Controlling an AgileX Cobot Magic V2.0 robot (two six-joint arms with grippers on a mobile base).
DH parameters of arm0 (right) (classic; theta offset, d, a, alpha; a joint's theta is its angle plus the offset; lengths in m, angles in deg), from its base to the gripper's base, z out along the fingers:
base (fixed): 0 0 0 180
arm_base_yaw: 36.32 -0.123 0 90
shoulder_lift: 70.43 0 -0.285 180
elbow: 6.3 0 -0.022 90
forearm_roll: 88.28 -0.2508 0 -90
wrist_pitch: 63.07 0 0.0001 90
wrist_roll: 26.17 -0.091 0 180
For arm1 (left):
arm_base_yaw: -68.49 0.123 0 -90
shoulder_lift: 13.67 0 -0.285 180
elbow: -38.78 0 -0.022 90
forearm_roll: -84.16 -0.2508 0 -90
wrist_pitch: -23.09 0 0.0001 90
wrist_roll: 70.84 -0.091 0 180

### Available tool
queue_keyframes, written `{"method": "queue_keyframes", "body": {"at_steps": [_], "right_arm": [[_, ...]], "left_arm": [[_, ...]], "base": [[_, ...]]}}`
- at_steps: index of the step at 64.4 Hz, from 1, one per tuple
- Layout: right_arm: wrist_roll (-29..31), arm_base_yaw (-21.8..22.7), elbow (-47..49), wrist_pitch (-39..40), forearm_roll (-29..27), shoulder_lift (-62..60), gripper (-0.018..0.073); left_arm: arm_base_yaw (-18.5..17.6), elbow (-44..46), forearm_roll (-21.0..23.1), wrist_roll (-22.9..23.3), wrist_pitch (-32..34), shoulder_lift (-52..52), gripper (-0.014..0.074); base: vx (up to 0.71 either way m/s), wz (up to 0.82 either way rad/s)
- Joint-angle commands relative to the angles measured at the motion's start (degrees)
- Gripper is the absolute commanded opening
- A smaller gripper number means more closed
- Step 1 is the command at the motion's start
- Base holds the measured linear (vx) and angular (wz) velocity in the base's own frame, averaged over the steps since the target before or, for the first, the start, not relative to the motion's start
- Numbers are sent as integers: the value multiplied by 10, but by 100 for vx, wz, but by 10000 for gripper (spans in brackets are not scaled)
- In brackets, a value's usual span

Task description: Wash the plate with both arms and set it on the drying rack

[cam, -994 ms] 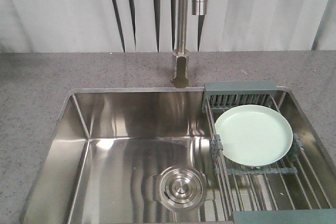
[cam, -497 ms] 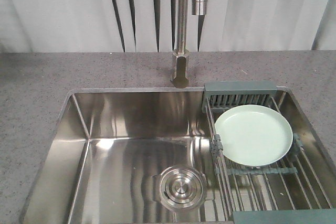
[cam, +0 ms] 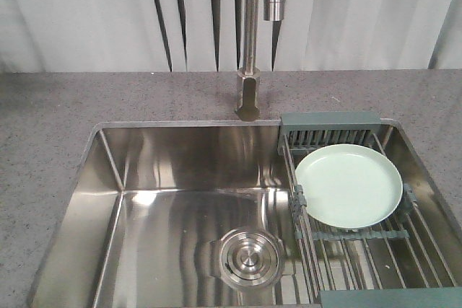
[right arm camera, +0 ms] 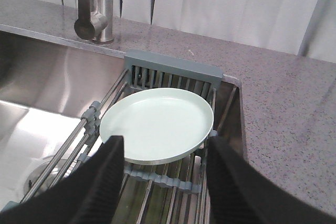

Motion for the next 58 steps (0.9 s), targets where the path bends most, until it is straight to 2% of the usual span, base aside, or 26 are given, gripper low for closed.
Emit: {"method": "queue_keyframes", "body": {"at_steps": [1, 12, 19, 41, 58], "right_arm": [[6, -2, 15, 47, 5, 4, 363], [6, -2, 15, 38, 5, 4, 356], [6, -2, 15, 37, 5, 4, 311], [6, -2, 15, 38, 4, 4, -16], [6, -2, 15, 38, 2, 4, -9]], "left_arm": [[0, 15, -4, 7, 42, 5, 0], [0, 15, -4, 7, 42, 5, 0], [0, 15, -4, 7, 42, 5, 0], [0, 15, -4, 7, 42, 5, 0], [0, 15, -4, 7, 42, 5, 0]], "base": [[0, 0], [0, 0], [0, 0], [0, 0], [0, 0]]}}
